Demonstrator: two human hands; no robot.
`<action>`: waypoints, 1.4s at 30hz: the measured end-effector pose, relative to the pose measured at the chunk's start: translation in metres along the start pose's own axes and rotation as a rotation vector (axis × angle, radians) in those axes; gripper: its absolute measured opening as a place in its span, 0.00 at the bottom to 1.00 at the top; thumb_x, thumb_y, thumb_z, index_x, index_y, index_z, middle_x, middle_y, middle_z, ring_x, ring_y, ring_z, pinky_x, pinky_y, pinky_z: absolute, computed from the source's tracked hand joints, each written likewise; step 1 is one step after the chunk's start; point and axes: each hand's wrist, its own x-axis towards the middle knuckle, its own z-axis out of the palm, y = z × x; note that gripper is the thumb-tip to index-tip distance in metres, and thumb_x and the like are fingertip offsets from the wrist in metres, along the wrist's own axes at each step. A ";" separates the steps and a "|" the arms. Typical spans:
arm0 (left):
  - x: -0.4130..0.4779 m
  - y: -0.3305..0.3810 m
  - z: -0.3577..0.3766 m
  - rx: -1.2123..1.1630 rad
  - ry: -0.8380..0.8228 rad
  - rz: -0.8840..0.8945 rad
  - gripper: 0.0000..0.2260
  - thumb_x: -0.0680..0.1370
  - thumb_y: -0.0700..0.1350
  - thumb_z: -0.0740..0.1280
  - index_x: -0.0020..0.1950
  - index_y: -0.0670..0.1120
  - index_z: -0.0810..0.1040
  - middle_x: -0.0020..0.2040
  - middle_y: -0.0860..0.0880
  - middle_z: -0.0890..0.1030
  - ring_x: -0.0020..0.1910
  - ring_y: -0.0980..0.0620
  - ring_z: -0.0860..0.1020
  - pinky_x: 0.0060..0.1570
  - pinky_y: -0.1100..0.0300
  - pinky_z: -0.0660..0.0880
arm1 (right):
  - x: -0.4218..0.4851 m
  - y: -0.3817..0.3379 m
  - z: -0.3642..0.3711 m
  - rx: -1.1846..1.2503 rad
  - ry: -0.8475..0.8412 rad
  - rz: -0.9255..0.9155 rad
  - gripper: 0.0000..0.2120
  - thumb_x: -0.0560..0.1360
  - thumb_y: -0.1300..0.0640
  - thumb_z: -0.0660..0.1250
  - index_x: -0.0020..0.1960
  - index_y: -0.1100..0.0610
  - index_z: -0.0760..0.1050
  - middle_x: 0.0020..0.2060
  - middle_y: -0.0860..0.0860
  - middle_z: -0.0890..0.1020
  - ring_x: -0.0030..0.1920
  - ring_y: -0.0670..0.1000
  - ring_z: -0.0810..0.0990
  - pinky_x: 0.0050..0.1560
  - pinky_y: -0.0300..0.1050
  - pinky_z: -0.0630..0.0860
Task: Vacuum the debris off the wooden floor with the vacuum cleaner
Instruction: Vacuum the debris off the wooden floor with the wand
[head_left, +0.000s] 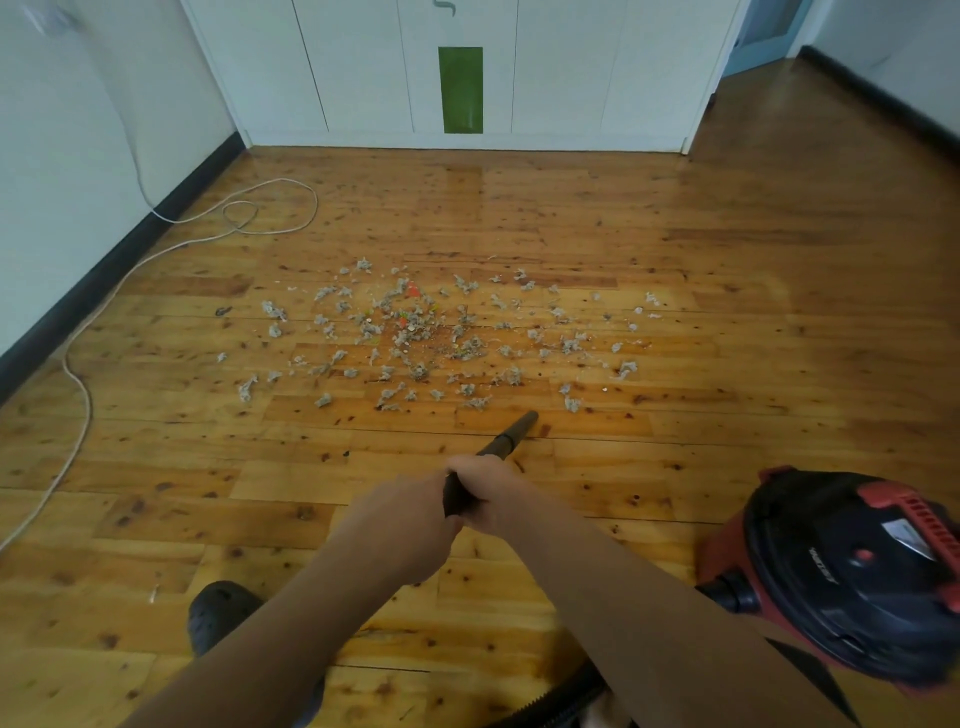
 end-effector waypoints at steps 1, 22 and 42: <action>0.001 0.001 0.002 -0.006 0.006 0.006 0.07 0.83 0.51 0.59 0.59 0.51 0.72 0.39 0.55 0.74 0.34 0.56 0.74 0.35 0.63 0.72 | -0.001 0.000 -0.002 0.013 0.001 0.001 0.13 0.79 0.66 0.60 0.63 0.60 0.66 0.43 0.58 0.73 0.39 0.55 0.75 0.34 0.47 0.75; 0.021 0.033 0.006 0.049 -0.051 0.081 0.09 0.83 0.51 0.58 0.59 0.49 0.72 0.43 0.52 0.77 0.37 0.53 0.74 0.35 0.62 0.70 | 0.000 -0.007 -0.042 0.064 0.047 0.033 0.07 0.80 0.63 0.61 0.58 0.60 0.67 0.42 0.57 0.74 0.38 0.55 0.76 0.35 0.46 0.75; 0.057 0.042 -0.008 -0.311 -0.341 0.141 0.16 0.79 0.42 0.64 0.65 0.52 0.66 0.47 0.45 0.78 0.32 0.50 0.78 0.31 0.60 0.76 | 0.008 -0.036 -0.073 0.156 0.174 0.052 0.07 0.81 0.61 0.60 0.58 0.61 0.67 0.51 0.59 0.77 0.48 0.58 0.78 0.56 0.53 0.79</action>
